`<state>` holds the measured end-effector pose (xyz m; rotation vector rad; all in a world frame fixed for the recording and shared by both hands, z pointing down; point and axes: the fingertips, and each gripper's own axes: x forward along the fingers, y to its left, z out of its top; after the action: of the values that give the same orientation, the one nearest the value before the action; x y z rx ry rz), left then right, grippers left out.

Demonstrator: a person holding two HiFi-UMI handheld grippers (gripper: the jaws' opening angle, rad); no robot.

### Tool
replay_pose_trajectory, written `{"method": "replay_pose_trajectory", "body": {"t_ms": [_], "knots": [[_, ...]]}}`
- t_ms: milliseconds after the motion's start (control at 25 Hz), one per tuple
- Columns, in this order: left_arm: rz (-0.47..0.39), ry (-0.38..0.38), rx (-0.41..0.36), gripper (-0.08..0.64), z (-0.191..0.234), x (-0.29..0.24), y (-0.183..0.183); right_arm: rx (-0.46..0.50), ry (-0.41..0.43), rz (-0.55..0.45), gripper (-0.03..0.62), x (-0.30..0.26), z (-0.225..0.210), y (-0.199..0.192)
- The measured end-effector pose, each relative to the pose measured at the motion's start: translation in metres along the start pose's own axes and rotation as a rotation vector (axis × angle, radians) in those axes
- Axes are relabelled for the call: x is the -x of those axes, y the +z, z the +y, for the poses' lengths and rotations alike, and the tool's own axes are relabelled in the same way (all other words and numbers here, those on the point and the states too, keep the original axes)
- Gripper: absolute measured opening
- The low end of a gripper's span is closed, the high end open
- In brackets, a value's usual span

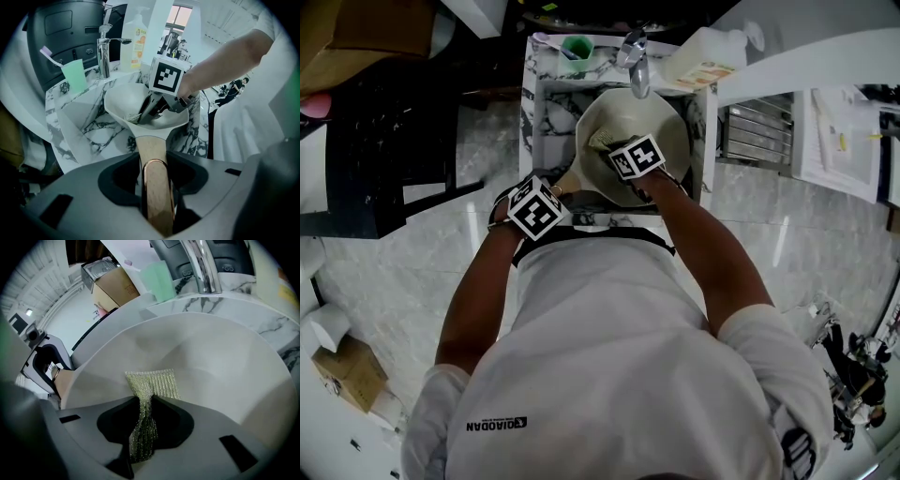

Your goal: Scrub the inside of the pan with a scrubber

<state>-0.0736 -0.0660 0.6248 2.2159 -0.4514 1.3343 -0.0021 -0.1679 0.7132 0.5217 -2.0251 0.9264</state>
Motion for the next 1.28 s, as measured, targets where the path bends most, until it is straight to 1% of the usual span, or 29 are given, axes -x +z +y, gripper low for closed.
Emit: {"method": "replay_pose_trajectory", "body": {"t_ms": [160,560,680,760,840,920,1000,1080,1200,1280], "knots": [[0.000,0.000,-0.001,0.189,0.000,0.001,0.000,0.024,0.071,0.030,0.092,-0.003,0.021,-0.008],[0.000,-0.004,0.001,0.189,-0.001,0.001,0.000,-0.045,0.196,0.066,0.092,-0.001,0.041,-0.019],[0.001,-0.006,0.003,0.189,-0.001,0.001,0.000,-0.040,0.223,0.050,0.092,0.006,0.044,-0.015],[0.002,-0.006,0.004,0.189,-0.002,0.001,0.000,-0.046,0.220,0.009,0.091,0.017,0.041,-0.007],[0.001,-0.006,0.003,0.189,-0.001,0.001,0.000,-0.049,0.193,-0.035,0.089,0.032,0.032,0.001],[0.002,-0.007,0.005,0.189,-0.002,0.001,0.000,-0.034,0.137,-0.065,0.087,0.045,0.017,0.006],[0.004,-0.006,0.005,0.189,-0.002,0.001,0.000,-0.014,0.042,-0.084,0.087,0.058,-0.006,0.009],[0.004,-0.004,0.003,0.189,-0.001,0.001,0.000,0.011,-0.073,-0.092,0.089,0.070,-0.033,0.011],[0.001,-0.004,0.005,0.189,-0.002,0.001,0.000,0.078,-0.227,-0.055,0.089,0.080,-0.065,0.006],[0.000,-0.003,0.004,0.189,-0.002,0.001,0.001,0.144,-0.315,-0.022,0.087,0.085,-0.081,0.003]]}}
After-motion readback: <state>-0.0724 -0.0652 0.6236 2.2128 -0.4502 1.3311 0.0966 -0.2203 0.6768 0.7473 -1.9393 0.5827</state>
